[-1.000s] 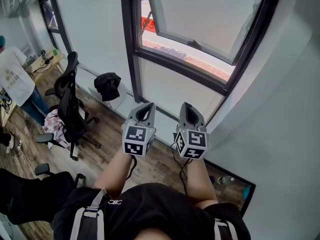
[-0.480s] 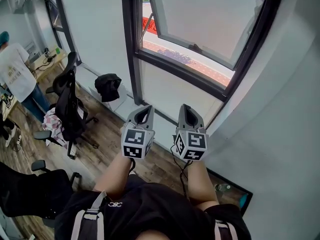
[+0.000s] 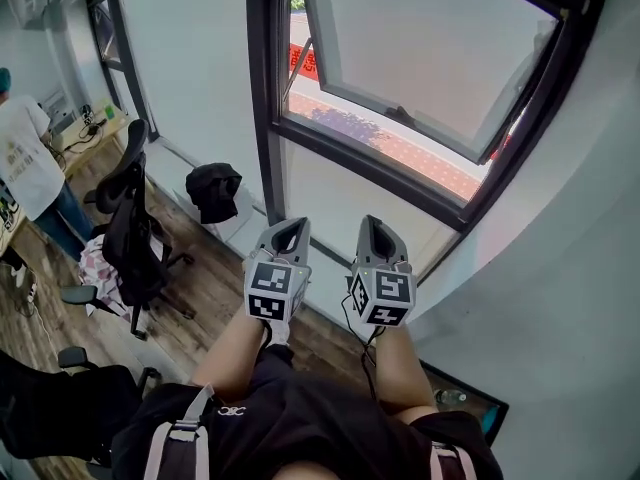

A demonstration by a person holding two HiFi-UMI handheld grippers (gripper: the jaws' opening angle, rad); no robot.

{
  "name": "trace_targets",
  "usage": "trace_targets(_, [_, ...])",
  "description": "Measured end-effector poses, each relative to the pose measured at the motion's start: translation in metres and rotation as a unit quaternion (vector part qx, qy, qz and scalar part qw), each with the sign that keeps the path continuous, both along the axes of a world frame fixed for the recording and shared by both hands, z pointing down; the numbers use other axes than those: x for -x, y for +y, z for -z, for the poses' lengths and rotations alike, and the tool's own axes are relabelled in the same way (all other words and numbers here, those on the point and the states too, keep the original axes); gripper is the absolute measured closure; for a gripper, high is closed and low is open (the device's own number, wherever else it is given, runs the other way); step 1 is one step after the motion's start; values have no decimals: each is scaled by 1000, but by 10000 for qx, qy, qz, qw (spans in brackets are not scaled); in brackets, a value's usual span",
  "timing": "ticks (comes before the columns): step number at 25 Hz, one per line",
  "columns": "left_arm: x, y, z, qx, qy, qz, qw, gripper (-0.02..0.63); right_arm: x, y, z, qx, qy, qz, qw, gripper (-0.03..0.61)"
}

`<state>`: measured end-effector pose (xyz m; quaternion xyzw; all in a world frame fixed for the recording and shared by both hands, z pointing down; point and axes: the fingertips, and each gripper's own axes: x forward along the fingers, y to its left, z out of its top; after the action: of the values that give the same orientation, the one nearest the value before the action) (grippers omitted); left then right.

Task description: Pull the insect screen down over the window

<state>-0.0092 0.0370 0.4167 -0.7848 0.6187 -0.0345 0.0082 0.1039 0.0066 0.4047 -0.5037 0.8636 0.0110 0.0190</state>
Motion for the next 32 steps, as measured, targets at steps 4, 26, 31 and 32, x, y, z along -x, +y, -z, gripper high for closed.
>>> trace_targets(4, [24,-56,0,-76,102,-90,9999,601,25,-55,2,-73,173,-110,9998,575])
trace_targets(26, [86,-340,6,160,-107,-1101,9937,601,56,-300,5,123,126,-1519,9882,574])
trace_targets(31, [72,-363,14,153,-90,-1138,9933,601,29,-317,13,122,159,-1771,9840,574])
trace_targets(32, [69,-366,15,170,-86,-1130,9934,601,23,-321,13,139,181,-1816,9831,574])
